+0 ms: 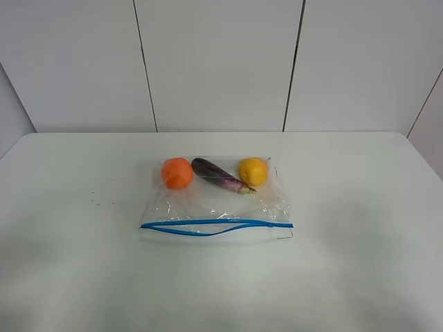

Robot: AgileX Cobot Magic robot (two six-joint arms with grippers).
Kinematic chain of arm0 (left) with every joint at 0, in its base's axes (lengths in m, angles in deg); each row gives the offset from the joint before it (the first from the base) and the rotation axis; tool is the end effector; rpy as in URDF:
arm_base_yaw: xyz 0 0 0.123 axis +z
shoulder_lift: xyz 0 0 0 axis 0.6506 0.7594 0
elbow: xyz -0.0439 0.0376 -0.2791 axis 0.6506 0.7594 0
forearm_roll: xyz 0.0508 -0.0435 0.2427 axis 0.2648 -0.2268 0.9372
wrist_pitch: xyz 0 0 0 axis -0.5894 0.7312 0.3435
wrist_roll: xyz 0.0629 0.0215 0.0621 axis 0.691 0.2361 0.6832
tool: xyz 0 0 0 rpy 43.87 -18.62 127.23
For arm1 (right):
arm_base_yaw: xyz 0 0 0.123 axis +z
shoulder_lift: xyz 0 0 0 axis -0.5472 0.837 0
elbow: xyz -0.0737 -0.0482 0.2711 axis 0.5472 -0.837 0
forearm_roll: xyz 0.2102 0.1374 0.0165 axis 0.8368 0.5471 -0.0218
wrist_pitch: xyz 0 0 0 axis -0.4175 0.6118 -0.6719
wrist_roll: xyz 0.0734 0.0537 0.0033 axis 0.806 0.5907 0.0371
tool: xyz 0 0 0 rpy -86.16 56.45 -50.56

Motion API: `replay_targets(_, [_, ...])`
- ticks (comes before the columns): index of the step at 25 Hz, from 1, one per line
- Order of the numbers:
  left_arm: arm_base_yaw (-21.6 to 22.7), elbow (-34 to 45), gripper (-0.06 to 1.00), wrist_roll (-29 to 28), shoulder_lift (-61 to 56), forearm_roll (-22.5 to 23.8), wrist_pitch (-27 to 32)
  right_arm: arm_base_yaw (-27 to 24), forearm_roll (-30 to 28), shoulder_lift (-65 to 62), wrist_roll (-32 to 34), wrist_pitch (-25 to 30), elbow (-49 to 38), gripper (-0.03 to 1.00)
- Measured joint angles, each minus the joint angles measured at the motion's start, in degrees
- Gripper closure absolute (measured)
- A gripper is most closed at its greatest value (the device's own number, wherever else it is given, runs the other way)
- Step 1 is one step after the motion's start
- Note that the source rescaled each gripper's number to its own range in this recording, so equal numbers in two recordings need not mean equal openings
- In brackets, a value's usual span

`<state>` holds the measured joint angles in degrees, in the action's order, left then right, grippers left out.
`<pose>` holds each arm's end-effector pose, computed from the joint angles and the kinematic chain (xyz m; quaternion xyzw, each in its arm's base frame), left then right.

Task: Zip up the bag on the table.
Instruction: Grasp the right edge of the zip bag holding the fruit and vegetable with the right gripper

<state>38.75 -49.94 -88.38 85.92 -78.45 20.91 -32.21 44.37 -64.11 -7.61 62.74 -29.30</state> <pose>-0.0047 0.0024 0.2766 0.0093 0.8523 0.0037 0.5230 -0.0030 0.0028 0.2811 0.0010 0.8415 0.0287 0.5395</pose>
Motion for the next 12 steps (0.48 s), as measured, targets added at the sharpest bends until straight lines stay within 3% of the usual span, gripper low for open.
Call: replay_targets(12, [0.0, 0.0, 0.14, 0.0, 0.0, 0.0, 0.0, 0.0, -0.6, 1.1, 0.2, -0.1, 0.1, -0.03])
